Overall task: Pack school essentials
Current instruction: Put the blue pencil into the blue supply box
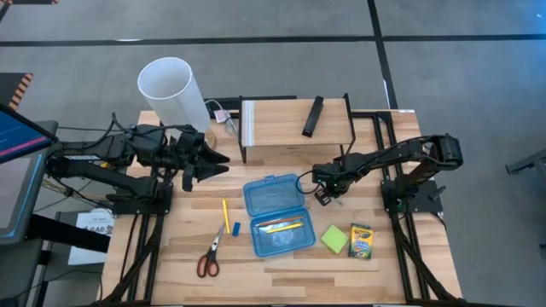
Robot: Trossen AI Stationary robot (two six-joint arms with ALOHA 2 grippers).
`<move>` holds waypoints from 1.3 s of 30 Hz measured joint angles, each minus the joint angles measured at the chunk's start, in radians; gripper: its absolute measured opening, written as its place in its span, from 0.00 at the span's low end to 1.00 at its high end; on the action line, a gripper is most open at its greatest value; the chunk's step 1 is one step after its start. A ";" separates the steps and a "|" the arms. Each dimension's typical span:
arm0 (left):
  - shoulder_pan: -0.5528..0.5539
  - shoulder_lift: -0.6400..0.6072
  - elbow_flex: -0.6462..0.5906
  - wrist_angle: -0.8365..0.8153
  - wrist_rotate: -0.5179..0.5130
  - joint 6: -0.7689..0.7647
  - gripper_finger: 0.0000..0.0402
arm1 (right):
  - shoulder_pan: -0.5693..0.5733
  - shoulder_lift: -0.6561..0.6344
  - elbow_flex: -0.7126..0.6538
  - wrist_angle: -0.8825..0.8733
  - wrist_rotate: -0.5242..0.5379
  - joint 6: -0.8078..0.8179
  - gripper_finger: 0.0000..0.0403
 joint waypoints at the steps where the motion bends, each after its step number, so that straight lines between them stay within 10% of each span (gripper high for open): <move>1: 0.000 0.000 0.000 0.000 0.000 0.000 0.44 | 0.000 -0.003 0.000 -0.002 0.000 0.003 0.04; 17: 0.000 0.000 0.000 -0.001 0.000 0.013 0.44 | 0.138 -0.164 0.003 -0.051 0.074 0.019 0.41; 39: 0.000 0.000 0.000 -0.001 0.000 -0.012 0.44 | 0.256 0.015 -0.090 0.128 0.016 0.064 0.45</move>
